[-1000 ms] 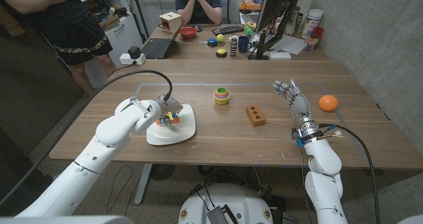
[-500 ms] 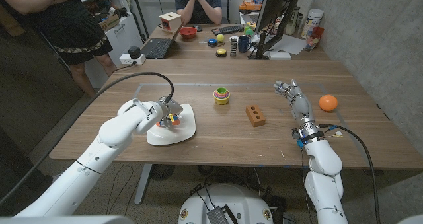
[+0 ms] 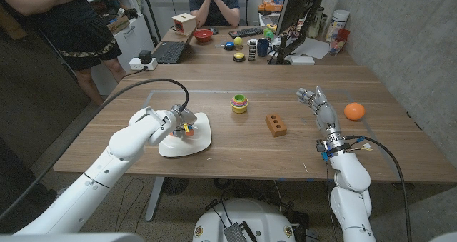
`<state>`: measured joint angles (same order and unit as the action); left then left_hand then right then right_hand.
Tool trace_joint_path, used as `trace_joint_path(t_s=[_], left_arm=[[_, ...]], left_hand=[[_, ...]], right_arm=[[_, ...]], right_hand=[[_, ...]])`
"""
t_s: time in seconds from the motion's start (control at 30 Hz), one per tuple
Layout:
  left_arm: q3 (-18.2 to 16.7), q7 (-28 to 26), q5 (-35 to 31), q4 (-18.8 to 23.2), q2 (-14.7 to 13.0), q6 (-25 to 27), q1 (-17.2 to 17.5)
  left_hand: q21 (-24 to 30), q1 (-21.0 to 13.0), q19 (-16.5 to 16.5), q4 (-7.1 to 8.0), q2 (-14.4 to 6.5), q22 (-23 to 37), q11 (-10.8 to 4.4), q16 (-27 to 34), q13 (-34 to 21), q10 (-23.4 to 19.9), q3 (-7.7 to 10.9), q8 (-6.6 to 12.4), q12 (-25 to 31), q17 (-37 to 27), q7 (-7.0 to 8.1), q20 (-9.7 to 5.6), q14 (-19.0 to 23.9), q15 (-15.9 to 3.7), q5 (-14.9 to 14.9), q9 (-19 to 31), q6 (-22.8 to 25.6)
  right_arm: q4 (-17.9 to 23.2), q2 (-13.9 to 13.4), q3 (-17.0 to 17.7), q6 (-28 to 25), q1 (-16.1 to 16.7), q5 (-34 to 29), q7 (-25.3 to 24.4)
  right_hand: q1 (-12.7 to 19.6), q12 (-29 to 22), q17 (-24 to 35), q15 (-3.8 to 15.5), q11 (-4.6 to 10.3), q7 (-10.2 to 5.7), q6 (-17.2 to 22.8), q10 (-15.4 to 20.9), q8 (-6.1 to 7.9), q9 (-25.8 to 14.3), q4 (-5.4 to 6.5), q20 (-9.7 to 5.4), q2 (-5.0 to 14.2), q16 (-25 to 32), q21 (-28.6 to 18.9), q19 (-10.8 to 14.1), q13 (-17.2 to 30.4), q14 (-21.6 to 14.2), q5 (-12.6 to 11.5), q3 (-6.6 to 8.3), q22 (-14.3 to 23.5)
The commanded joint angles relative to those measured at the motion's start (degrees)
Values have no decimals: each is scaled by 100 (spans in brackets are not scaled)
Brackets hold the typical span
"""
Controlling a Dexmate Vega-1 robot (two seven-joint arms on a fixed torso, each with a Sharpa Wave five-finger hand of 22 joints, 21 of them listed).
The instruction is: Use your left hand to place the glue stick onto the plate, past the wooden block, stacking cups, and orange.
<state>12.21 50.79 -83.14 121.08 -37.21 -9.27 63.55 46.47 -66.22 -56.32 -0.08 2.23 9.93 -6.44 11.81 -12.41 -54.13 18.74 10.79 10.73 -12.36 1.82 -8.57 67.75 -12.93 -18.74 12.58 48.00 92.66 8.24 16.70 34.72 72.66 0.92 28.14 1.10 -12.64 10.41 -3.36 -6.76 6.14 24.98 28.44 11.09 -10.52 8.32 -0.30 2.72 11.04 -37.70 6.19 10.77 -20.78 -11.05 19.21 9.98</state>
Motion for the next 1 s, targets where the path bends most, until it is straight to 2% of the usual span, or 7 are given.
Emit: trace_joint_path(t_s=[0.03,0.13,0.2,0.33,0.6,1.0], left_arm=[[78,221,-147,17,-6,42,2],[85,271,-153,8,-9,36,-11],[85,189,-204,21,-44,29,12],[73,241,-167,14,-31,27,-2],[73,332,-180,5,-29,34,-39],[41,394,-305,163,-52,56,-59]], left_hand=[[-83,114,56,115,198,5,-439,-85,3,-226,-47,-16,-7,79,37,-142,-272,-23,-28,8,-246],[-145,189,79,167,301,-5,-458,-100,10,-56,-99,-15,-22,105,85,-124,-392,-25,-56,9,-392],[-246,310,111,246,448,-19,-459,-105,16,85,-187,-3,-9,124,129,-102,-535,-22,-95,9,-529],[-339,422,111,311,606,-24,-478,-115,22,257,-295,5,-12,130,126,-87,-708,-14,-139,7,-657],[-431,558,116,391,700,-23,-438,-109,26,398,-417,15,-10,126,148,-36,-862,-5,-179,3,-737],[-612,662,182,446,766,-17,-501,-98,32,763,-630,-3,-32,114,165,30,-1128,-3,-259,-8,-1001]], right_arm=[[36,22,-1,23,38,1,-13],[33,21,-6,23,37,-9,-17],[31,19,-10,37,40,2,-9],[41,25,-16,32,50,-51,-43],[57,36,-29,49,54,-126,-100],[-8,26,-69,39,35,-82,-86]], right_hand=[[-27,-6,3,-24,-24,38,25,37,2,-29,14,-14,-46,-4,24,69,24,-52,-26,-31,33],[-27,-6,3,-28,-13,37,21,38,1,-29,14,-11,-46,-5,30,68,24,-51,-27,-36,33],[-26,-9,3,-28,-19,37,24,44,2,-28,14,-13,-46,-6,31,74,24,-51,-28,-39,33],[-26,-9,2,-23,-21,40,24,46,2,-28,14,-14,-46,-1,37,77,24,-64,-29,-46,33],[-23,-8,1,-28,-27,36,28,42,3,-28,12,-10,-47,-1,50,80,24,-69,-32,-58,33],[-19,-10,0,-28,-27,40,31,49,4,-28,10,-11,-49,-3,69,92,25,-71,-35,-78,33]])
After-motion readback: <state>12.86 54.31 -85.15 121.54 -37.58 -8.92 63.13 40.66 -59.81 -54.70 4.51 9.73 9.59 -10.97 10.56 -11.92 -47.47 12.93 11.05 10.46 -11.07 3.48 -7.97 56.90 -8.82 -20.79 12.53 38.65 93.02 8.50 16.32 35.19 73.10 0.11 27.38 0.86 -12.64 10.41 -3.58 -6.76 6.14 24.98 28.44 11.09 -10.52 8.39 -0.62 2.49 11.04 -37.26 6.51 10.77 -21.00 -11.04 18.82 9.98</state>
